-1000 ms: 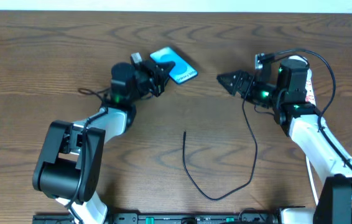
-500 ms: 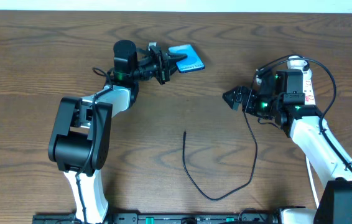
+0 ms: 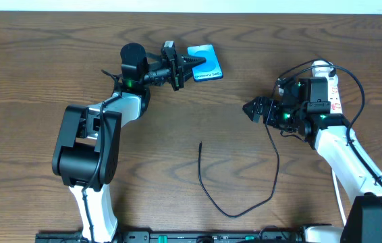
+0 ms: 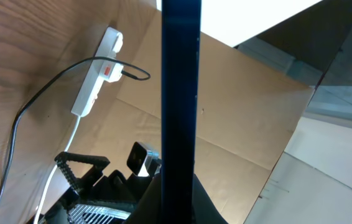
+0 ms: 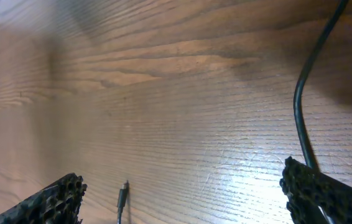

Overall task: Plug charger to phone and switch on socket
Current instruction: 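Release the phone from the right gripper and pull it back, then lower the right gripper to the black cable's USB-C end and grasp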

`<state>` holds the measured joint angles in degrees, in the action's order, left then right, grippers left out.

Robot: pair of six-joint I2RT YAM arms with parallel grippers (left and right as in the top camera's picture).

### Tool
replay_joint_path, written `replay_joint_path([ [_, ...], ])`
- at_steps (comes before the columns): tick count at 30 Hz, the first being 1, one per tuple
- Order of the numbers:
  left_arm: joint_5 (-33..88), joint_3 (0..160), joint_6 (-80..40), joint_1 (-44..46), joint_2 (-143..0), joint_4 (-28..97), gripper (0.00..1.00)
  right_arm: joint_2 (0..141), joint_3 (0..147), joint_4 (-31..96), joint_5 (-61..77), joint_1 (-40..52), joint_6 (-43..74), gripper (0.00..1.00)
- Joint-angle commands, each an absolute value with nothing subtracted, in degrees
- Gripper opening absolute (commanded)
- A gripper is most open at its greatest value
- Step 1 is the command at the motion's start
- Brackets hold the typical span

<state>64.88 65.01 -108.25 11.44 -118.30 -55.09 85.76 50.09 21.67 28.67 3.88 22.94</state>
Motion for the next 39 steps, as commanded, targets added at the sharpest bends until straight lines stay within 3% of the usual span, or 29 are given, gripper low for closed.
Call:
replay_joint_path([
  [1,66.65,66.76,-108.75,11.14,-117.34,-55.88,0.07,84.73,50.15,22.11,28.60,3.84,22.00,0.99],
  [14,67.94,66.76,-108.77,11.14,-117.34,-55.83,0.07,84.73,50.15,22.61,28.58,3.84,22.00,0.99],
  [21,67.99,66.76,-118.67,11.16,-117.34,-53.01,0.07,84.73,50.15,22.63,28.64,3.84,22.24,0.99],
  [39,69.25,66.76,-119.59,11.16,-117.34,-48.84,0.07,84.73,50.15,22.74,28.62,3.84,22.24,0.99],
])
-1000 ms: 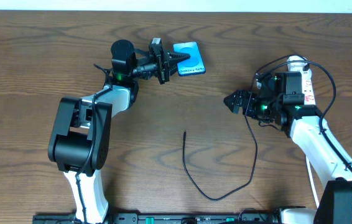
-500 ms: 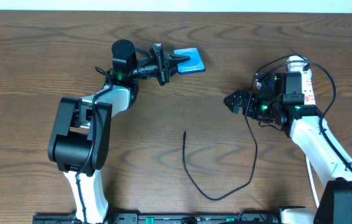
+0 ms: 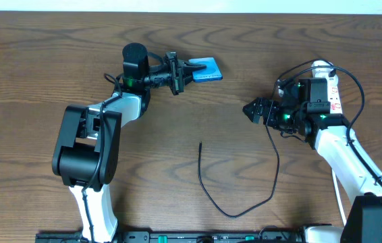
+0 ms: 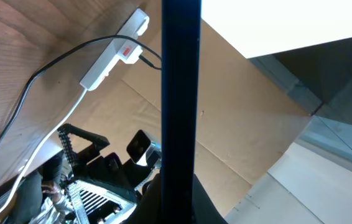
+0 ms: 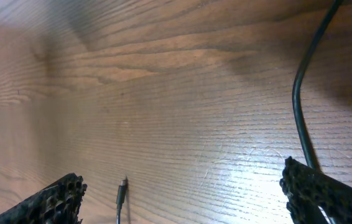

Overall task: Plug charger to phone and switch on socket
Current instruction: 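Lower the right gripper to the black cable's USB-C end and grasp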

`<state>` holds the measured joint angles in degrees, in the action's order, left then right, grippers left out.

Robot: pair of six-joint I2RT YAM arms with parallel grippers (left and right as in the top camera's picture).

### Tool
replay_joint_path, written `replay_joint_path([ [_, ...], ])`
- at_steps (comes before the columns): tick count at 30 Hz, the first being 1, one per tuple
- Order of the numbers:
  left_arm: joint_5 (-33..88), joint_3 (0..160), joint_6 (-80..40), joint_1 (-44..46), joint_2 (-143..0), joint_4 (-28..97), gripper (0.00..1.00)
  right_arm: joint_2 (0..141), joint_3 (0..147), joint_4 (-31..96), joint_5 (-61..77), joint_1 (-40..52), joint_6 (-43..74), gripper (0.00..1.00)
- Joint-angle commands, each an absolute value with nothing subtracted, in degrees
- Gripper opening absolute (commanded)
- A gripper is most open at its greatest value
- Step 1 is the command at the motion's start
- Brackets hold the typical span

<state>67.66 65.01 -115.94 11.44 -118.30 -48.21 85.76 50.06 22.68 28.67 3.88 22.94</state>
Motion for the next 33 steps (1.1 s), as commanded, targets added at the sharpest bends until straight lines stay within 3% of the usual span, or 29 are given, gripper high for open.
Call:
replay_joint_path([
  [1,69.25,66.76,-119.59,11.16,-117.34,-48.86,0.08,84.73,50.15,22.72,28.62,3.84,22.24,0.99],
  [3,69.28,66.76,-119.52,11.16,-117.34,-48.90,0.07,84.73,50.15,22.81,28.86,3.84,22.22,0.99],
  [8,69.67,66.76,-119.22,11.14,-117.34,-48.95,0.07,84.73,50.15,21.61,31.05,9.13,21.74,0.82],
  [13,70.30,66.76,-116.16,10.09,-117.34,-48.95,0.07,84.73,50.68,21.63,17.39,22.72,22.02,0.84],
  [21,71.64,66.76,-113.95,7.40,-117.34,-48.97,0.08,84.75,51.35,21.45,6.00,37.56,29.43,0.74],
  [33,74.08,66.76,-112.71,6.92,-117.34,-48.97,0.07,95.31,56.86,22.15,0.32,47.29,35.11,0.68],
])
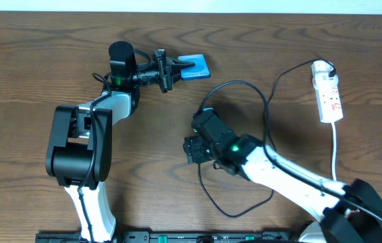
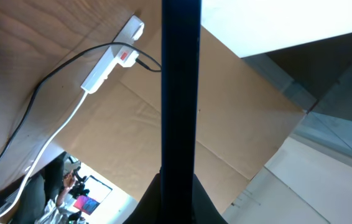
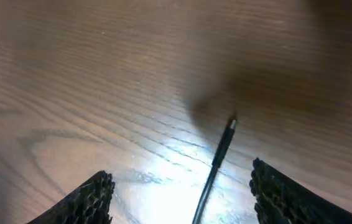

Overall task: Plug charger to phone and switch on socket
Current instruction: 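Lower the right gripper to the black cable's USB-C end and grasp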

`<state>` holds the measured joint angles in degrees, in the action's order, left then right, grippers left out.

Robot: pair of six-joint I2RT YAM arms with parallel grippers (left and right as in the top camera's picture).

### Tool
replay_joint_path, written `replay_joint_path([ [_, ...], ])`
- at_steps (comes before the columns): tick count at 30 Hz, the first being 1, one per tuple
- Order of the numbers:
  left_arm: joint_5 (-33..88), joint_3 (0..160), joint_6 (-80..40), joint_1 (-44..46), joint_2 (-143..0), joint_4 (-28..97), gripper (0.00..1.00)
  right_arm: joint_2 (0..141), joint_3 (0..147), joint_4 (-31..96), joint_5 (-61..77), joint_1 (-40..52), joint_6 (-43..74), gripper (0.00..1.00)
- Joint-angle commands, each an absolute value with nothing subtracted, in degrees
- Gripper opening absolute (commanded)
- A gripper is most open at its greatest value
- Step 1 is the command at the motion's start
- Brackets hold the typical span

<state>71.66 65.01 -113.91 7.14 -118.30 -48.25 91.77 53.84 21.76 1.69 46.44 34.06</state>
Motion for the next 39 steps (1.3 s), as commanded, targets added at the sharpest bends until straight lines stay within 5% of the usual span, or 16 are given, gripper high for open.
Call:
replay_joint_path([
  [1,74.26,66.76,-112.66,6.92,-117.34,-48.97,0.07,96.66,57.78,22.79,0.34,47.29,35.14,0.66],
  [25,74.39,66.76,-112.49,6.92,-117.34,-48.97,0.07,105.14,62.67,31.59,0.51,46.87,44.36,0.36],
  [36,74.37,66.76,-112.51,6.92,-117.34,-49.84,0.07,107.18,62.92,31.75,1.96,45.30,46.72,0.01],
  [39,74.41,66.76,-112.12,6.92,-117.34,-49.84,0.07,107.13,63.11,31.77,2.33,44.99,46.65,0.01],
])
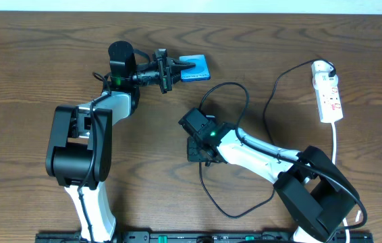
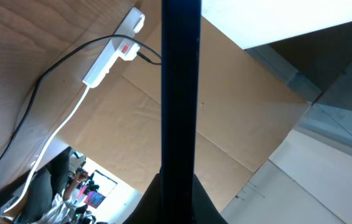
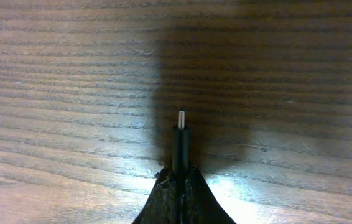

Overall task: Plug charger to phone and switch on socket
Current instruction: 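Lower the right gripper to the black cable's USB-C end and grasp, then lift the cable end with the right gripper toward the phone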

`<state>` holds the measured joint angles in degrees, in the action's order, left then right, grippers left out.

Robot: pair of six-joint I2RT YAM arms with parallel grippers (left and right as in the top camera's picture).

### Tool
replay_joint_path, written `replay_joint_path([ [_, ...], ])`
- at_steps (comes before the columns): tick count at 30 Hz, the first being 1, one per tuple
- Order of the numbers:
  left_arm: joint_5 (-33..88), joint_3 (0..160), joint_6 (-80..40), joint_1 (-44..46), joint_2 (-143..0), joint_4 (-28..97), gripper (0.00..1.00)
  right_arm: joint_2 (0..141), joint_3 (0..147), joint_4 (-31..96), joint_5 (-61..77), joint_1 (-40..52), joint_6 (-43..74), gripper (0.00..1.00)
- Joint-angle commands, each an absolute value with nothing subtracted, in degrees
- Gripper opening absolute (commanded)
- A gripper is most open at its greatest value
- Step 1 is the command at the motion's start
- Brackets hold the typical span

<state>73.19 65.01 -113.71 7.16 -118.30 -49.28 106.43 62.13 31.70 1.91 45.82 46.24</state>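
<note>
My left gripper (image 1: 172,69) is shut on the blue phone (image 1: 194,67), holding it off the table at the far centre-left. In the left wrist view the phone (image 2: 181,93) shows edge-on as a dark upright bar rising from the gripper (image 2: 179,202). At mid-table my right gripper (image 1: 198,150) is shut on the black charger cable's plug end. In the right wrist view the plug (image 3: 180,138) sticks out past the gripper (image 3: 179,177), metal tip forward, just over the wood. The cable (image 1: 272,192) loops back to the white power strip (image 1: 327,91) at far right.
The brown wooden table (image 1: 29,135) carries little besides the cable's loops in front of and behind my right arm. The power strip (image 2: 111,50), with its red switch, also shows in the left wrist view. My left arm's base stands at the front left.
My right gripper was open with the cable's plug lying between its fingers; now it is shut on the plug, which points straight out. The left gripper still holds the phone in the same place.
First my left gripper held the phone flat-ish at the far centre while my right gripper stood open near the power strip. The phone then turned more edge-on. Later the right arm was over the plug at mid-table, open; now it grips the plug.
</note>
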Motion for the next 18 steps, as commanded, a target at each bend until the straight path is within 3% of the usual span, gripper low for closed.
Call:
replay_joint_path([
  [1,74.43,66.76,-111.42,6.92,-117.34,-49.87,0.07,106.87,63.42,32.21,3.11,44.56,46.15,0.01],
  [5,74.59,66.76,-108.09,6.92,-117.34,-49.82,0.07,103.50,63.70,32.56,11.73,40.51,38.89,0.01],
  [9,74.56,66.76,-103.09,6.85,-117.34,-49.82,0.08,96.77,63.64,32.62,26.89,34.48,23.66,0.01],
  [18,73.67,66.76,-96.57,6.48,-117.34,-49.87,0.07,91.70,60.60,30.33,59.05,21.67,8.82,0.01],
])
